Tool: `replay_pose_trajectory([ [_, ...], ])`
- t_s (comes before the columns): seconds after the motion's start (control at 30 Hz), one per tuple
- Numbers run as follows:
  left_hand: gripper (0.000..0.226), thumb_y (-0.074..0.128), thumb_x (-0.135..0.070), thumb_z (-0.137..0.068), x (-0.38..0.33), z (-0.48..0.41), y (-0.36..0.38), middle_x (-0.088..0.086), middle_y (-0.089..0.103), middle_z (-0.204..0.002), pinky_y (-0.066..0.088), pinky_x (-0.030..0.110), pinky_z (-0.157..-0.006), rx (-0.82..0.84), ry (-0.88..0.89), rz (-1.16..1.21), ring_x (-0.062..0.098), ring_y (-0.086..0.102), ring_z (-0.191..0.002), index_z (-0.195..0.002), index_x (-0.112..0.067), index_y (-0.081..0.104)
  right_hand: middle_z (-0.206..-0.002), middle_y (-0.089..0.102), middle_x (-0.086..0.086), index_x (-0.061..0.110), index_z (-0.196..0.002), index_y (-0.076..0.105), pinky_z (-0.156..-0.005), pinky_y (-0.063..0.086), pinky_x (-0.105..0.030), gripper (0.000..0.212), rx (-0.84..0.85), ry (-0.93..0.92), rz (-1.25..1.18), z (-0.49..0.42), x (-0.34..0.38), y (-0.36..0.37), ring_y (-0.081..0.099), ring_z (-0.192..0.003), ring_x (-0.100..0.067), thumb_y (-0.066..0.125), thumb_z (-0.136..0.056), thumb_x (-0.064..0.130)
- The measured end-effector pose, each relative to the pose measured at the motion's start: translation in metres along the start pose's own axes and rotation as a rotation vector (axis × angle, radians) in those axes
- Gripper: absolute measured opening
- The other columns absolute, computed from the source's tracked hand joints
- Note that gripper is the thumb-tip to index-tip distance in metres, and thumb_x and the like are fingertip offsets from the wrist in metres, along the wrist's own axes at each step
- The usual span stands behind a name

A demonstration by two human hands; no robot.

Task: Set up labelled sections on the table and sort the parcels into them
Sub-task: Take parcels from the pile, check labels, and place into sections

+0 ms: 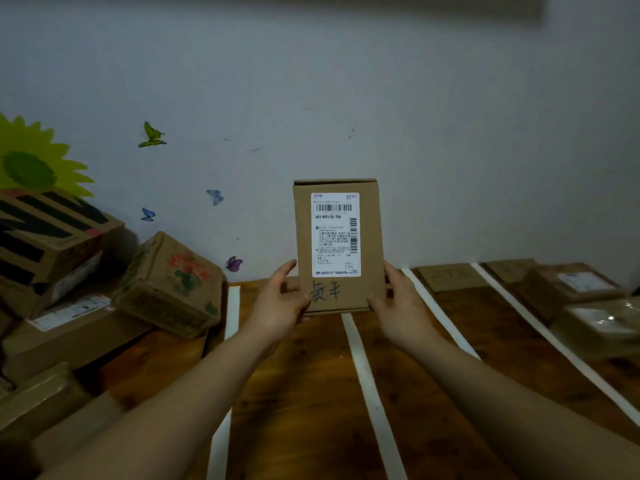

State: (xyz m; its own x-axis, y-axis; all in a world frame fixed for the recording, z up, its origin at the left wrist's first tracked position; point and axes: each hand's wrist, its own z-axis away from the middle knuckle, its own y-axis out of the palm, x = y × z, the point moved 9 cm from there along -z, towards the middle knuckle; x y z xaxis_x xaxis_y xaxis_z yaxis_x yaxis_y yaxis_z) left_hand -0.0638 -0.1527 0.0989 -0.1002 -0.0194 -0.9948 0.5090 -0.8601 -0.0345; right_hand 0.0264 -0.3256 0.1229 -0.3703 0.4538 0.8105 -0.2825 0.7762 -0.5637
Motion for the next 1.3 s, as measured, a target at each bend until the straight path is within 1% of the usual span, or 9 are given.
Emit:
replay_pose_trajectory([
  [0.23,0.064,0.051,0.002,-0.091,-0.002,-0.014,0.133,-0.005,0.052,-0.120,0.059,0.037,-0.078,0.070,0.016,-0.128,0.020,0.061,-0.102,-0.143,-0.031,0.034,-0.142,0.037,-0.001,0.034,-0.145,0.031,-0.103,0.039,-0.033,0.059,-0.026,0.104,0.074,-0.012,-0.092,-0.093,0.043,-0.129,-0.020,0.055,-0.095,0.015],
  [0.4,0.054,0.051,-0.006,-0.093,0.021,-0.034,0.241,-0.001,0.058,-0.125,0.056,0.045,-0.086,0.122,-0.032,-0.176,0.022,0.061,-0.106,-0.140,-0.032,0.041,-0.136,0.043,0.006,0.037,-0.145,0.030,-0.096,0.045,-0.032,0.067,-0.041,0.153,0.053,-0.030,-0.177,-0.166,0.046,-0.125,-0.015,0.059,-0.090,0.011],
  [0.5,0.054,0.053,-0.008,-0.093,0.038,-0.048,0.295,0.002,0.056,-0.132,0.055,0.043,-0.088,0.149,-0.079,-0.205,0.023,0.058,-0.112,-0.141,-0.031,0.041,-0.120,0.043,0.012,0.043,-0.130,0.036,-0.082,0.046,-0.019,0.051,-0.023,0.165,0.053,-0.040,-0.220,-0.198,0.046,-0.107,-0.005,0.054,-0.093,0.013],
  [0.57,0.056,0.052,-0.006,-0.093,0.047,-0.055,0.320,0.002,0.057,-0.129,0.058,0.036,-0.081,0.158,-0.125,-0.214,0.019,0.061,-0.106,-0.142,-0.029,0.039,-0.116,0.049,0.012,0.040,-0.120,0.041,-0.082,0.050,-0.025,0.035,-0.013,0.176,0.080,-0.049,-0.246,-0.208,0.052,-0.105,-0.008,0.051,-0.093,0.019],
  [0.63,0.057,0.051,-0.004,-0.094,0.054,-0.062,0.338,0.001,0.058,-0.125,0.058,0.034,-0.077,0.157,-0.158,-0.227,0.015,0.061,-0.096,-0.143,-0.029,0.036,-0.112,0.053,0.009,0.034,-0.116,0.044,-0.088,0.050,-0.031,0.027,0.000,0.189,0.099,-0.058,-0.263,-0.216,0.053,-0.107,-0.011,0.051,-0.093,0.021],
  [0.8,0.058,0.049,-0.005,-0.094,0.059,-0.094,0.360,0.001,0.056,-0.130,0.055,0.035,-0.078,0.149,-0.139,-0.317,0.015,0.061,-0.098,-0.144,-0.030,0.033,-0.131,0.048,0.001,0.025,-0.139,0.035,-0.099,0.044,-0.037,0.052,0.063,0.217,0.137,-0.086,-0.297,-0.219,0.045,-0.124,-0.017,0.053,-0.092,0.017],
  [1.07,0.062,0.048,0.002,-0.094,0.058,-0.139,0.393,-0.006,0.051,-0.122,0.055,0.021,-0.074,0.120,-0.060,-0.211,0.015,0.055,-0.106,-0.142,-0.034,0.034,-0.140,0.044,0.005,0.025,-0.147,0.029,-0.096,0.037,-0.024,0.062,-0.044,0.143,0.113,-0.127,-0.326,-0.244,0.041,-0.126,-0.008,0.058,-0.092,0.017],
  [1.2,0.063,0.049,0.002,-0.092,0.069,-0.152,0.410,-0.003,0.046,-0.134,0.057,0.037,-0.085,0.043,-0.058,-0.251,0.019,0.056,-0.111,-0.143,-0.032,0.035,-0.144,0.042,0.005,0.026,-0.148,0.025,-0.095,0.034,-0.021,0.063,0.034,0.065,0.103,-0.145,-0.346,-0.248,0.037,-0.125,-0.001,0.056,-0.094,0.018],
  [1.3,0.060,0.048,0.003,-0.093,0.097,-0.151,0.429,-0.002,0.048,-0.134,0.058,0.029,-0.079,-0.024,-0.119,-0.253,0.014,0.056,-0.108,-0.143,-0.028,0.035,-0.141,0.043,0.007,0.031,-0.149,0.022,-0.092,0.036,-0.019,0.065,0.153,0.072,0.110,-0.154,-0.378,-0.241,0.038,-0.117,0.001,0.055,-0.094,0.019],
])
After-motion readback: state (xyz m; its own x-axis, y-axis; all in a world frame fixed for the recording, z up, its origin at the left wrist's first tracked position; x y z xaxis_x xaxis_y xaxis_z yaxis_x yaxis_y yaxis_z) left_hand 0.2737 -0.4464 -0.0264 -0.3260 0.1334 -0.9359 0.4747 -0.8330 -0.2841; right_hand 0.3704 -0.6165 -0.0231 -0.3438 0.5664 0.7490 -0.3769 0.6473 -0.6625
